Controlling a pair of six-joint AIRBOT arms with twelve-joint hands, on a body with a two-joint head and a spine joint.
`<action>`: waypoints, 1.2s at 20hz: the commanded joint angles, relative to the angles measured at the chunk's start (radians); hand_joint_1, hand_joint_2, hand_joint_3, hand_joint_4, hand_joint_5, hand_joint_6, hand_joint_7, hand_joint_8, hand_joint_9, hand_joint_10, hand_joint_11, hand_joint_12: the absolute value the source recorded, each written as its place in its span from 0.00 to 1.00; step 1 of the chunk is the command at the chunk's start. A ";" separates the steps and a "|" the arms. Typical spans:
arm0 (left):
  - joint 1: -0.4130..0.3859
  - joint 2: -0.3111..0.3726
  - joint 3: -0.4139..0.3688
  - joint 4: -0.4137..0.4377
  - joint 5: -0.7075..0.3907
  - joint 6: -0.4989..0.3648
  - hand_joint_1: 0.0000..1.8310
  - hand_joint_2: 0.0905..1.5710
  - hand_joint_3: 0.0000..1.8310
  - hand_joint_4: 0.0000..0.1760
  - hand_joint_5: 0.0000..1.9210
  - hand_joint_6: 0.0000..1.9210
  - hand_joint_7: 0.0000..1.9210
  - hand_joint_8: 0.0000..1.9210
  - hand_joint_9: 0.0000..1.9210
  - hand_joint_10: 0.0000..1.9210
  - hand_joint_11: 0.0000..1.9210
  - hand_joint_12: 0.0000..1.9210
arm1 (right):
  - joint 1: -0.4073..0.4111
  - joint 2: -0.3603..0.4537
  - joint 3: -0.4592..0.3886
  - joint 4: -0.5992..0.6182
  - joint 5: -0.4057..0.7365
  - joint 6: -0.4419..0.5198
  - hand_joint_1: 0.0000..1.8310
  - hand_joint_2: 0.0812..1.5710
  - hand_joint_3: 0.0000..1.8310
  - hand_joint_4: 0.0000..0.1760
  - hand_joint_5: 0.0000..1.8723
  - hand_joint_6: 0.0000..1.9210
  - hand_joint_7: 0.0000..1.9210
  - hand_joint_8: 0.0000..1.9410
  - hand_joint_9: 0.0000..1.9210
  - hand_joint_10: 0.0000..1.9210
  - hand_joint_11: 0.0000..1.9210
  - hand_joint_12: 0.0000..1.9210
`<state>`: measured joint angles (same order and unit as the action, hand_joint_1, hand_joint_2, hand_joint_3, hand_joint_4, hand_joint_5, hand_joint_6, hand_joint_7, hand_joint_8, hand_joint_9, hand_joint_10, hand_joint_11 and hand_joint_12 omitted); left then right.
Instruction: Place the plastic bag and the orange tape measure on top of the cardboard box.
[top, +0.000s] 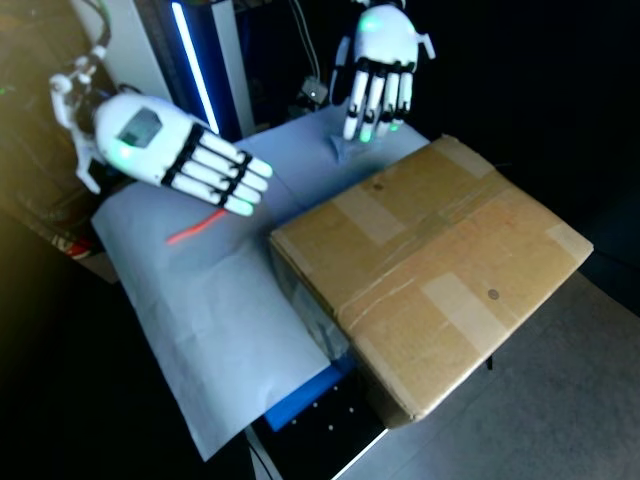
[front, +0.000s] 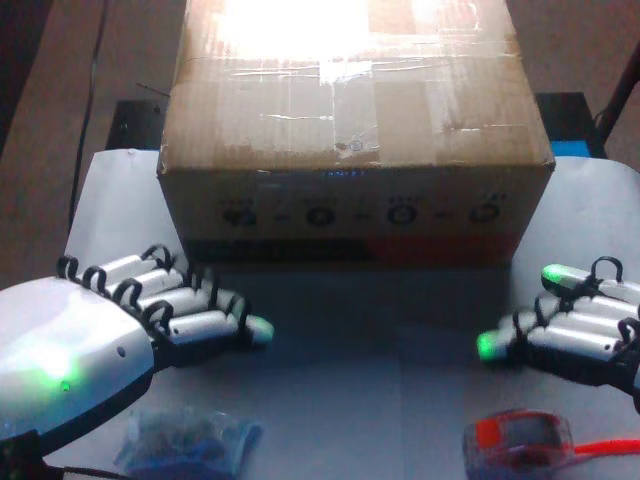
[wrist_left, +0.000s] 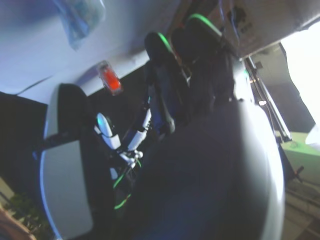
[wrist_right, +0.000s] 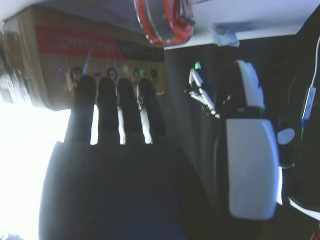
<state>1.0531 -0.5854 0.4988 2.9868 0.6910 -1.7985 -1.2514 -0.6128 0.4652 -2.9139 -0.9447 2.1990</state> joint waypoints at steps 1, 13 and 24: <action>-0.008 -0.003 0.001 0.025 0.113 0.000 0.34 0.55 0.00 0.33 0.11 0.00 0.11 0.00 0.00 0.25 0.00 0.64 | 0.006 0.000 0.003 -0.016 -0.106 0.006 0.39 0.56 0.00 0.00 0.21 0.07 0.21 0.01 0.11 0.25 0.00 0.77; 0.083 -0.099 0.062 -0.057 0.062 -0.005 0.35 0.54 0.00 0.43 0.11 0.00 0.11 0.00 0.00 0.36 0.00 0.78 | -0.005 -0.118 0.072 0.098 -0.106 -0.082 0.35 0.54 0.00 0.00 0.17 0.00 0.17 0.00 0.05 0.34 0.00 0.66; 0.129 -0.211 0.121 -0.175 0.051 0.052 0.40 0.56 0.00 0.17 0.17 0.00 0.16 0.00 0.00 0.50 0.00 0.86 | -0.005 -0.277 0.167 0.154 -0.016 -0.144 0.36 0.50 0.00 0.00 0.19 0.01 0.19 0.01 0.07 0.35 0.00 0.67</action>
<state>1.1805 -0.7883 0.6147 2.8182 0.7021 -1.7500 -1.2617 -0.8795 0.6319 -2.7483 -0.9466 2.0464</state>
